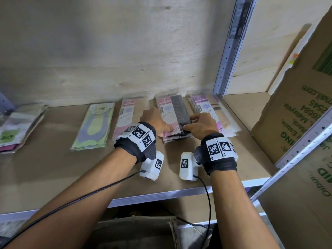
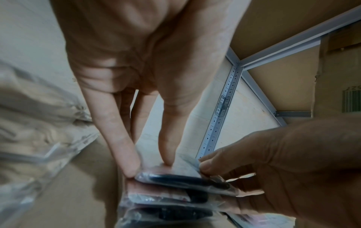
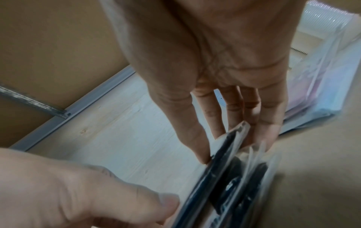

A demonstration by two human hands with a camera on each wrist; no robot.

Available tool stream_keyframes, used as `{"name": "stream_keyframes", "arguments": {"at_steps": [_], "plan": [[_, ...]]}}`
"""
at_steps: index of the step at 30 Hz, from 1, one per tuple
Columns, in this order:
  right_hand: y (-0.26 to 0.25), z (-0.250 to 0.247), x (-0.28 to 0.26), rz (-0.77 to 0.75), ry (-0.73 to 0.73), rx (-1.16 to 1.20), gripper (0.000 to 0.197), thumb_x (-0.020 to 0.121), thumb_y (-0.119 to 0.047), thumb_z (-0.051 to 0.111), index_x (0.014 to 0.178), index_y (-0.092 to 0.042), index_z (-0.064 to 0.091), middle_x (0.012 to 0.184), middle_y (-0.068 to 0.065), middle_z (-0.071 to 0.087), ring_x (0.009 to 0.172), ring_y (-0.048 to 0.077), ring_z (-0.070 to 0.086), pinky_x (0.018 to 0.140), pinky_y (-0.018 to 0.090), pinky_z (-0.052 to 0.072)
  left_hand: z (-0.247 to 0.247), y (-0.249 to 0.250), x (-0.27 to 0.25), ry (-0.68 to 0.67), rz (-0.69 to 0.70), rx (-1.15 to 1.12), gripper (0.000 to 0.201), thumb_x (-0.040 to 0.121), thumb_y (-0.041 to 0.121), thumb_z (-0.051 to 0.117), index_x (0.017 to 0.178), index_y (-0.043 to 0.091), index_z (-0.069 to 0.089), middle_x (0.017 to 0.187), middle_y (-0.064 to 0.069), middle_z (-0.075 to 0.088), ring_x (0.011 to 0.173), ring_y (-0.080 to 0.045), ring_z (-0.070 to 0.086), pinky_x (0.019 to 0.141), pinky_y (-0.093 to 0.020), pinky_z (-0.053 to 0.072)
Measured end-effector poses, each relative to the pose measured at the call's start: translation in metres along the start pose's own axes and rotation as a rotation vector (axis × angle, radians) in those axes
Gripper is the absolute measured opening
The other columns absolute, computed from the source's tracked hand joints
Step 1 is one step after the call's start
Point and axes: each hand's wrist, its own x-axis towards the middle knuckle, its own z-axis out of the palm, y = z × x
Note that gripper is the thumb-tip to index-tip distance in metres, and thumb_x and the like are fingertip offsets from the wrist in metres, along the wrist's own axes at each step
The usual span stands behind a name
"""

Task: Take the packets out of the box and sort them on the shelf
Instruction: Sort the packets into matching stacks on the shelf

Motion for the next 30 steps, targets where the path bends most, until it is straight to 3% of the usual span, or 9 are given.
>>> {"name": "stream_keyframes", "arguments": {"at_steps": [7, 14, 22, 24, 26, 27, 30], "plan": [[0.001, -0.001, -0.001, 0.014, -0.025, -0.023, 0.041, 0.081, -0.014, 0.076, 0.120, -0.005, 0.065, 0.117, 0.012, 0.067, 0.109, 0.026, 0.061, 0.085, 0.026, 0.045, 0.003, 0.000, 0.000, 0.025, 0.023, 0.113, 0.052, 0.080, 0.023, 0.083, 0.123, 0.001, 0.064, 0.123, -0.015, 0.068, 0.097, -0.031, 0.072, 0.089, -0.040, 0.059], [0.000, -0.001, -0.002, 0.012, -0.024, -0.030, 0.038, 0.080, -0.016, 0.077, 0.116, -0.005, 0.067, 0.114, 0.012, 0.069, 0.106, 0.025, 0.062, 0.081, 0.025, 0.045, 0.001, 0.002, 0.000, 0.024, -0.002, 0.093, 0.060, 0.076, 0.019, 0.086, 0.126, 0.000, 0.061, 0.129, -0.017, 0.064, 0.108, -0.034, 0.068, 0.093, -0.040, 0.057], [0.000, -0.002, -0.002, -0.015, -0.027, -0.033, 0.044, 0.081, -0.021, 0.077, 0.121, -0.006, 0.064, 0.118, 0.010, 0.067, 0.109, 0.024, 0.060, 0.091, 0.028, 0.046, -0.005, 0.003, -0.002, 0.059, 0.020, 0.134, 0.052, 0.077, 0.023, 0.085, 0.120, 0.003, 0.065, 0.123, -0.014, 0.068, 0.101, -0.030, 0.071, 0.089, -0.039, 0.059], [-0.005, -0.002, -0.003, -0.053, 0.024, -0.028, 0.049, 0.082, -0.022, 0.077, 0.126, -0.008, 0.061, 0.124, 0.009, 0.063, 0.114, 0.023, 0.057, 0.097, 0.030, 0.046, -0.014, 0.006, -0.004, 0.102, 0.065, 0.187, 0.041, 0.080, 0.028, 0.082, 0.110, 0.004, 0.068, 0.114, -0.011, 0.070, 0.092, -0.026, 0.072, 0.080, -0.037, 0.060], [-0.011, -0.001, -0.005, -0.131, 0.126, -0.041, 0.047, 0.084, -0.020, 0.072, 0.128, -0.013, 0.059, 0.131, 0.008, 0.058, 0.120, 0.023, 0.054, 0.105, 0.032, 0.044, -0.032, 0.007, -0.008, 0.173, 0.122, 0.224, 0.031, 0.084, 0.034, 0.077, 0.093, 0.007, 0.068, 0.091, -0.005, 0.070, 0.074, -0.020, 0.066, 0.059, -0.029, 0.055], [-0.015, 0.001, -0.006, -0.188, 0.180, -0.049, 0.043, 0.086, -0.020, 0.069, 0.127, -0.016, 0.061, 0.132, 0.007, 0.058, 0.122, 0.023, 0.053, 0.107, 0.035, 0.043, -0.044, 0.006, -0.011, 0.216, 0.137, 0.223, 0.029, 0.085, 0.037, 0.076, 0.090, 0.010, 0.069, 0.083, -0.001, 0.067, 0.072, -0.019, 0.064, 0.058, -0.029, 0.055], [-0.031, 0.008, -0.013, -0.356, 0.224, 0.035, 0.029, 0.090, -0.022, 0.064, 0.118, -0.020, 0.067, 0.122, 0.005, 0.063, 0.114, 0.020, 0.058, 0.103, 0.039, 0.047, -0.085, -0.009, -0.019, 0.336, 0.140, 0.146, 0.029, 0.083, 0.038, 0.074, 0.098, 0.013, 0.077, 0.096, -0.003, 0.073, 0.091, -0.027, 0.069, 0.086, -0.035, 0.058]]}}
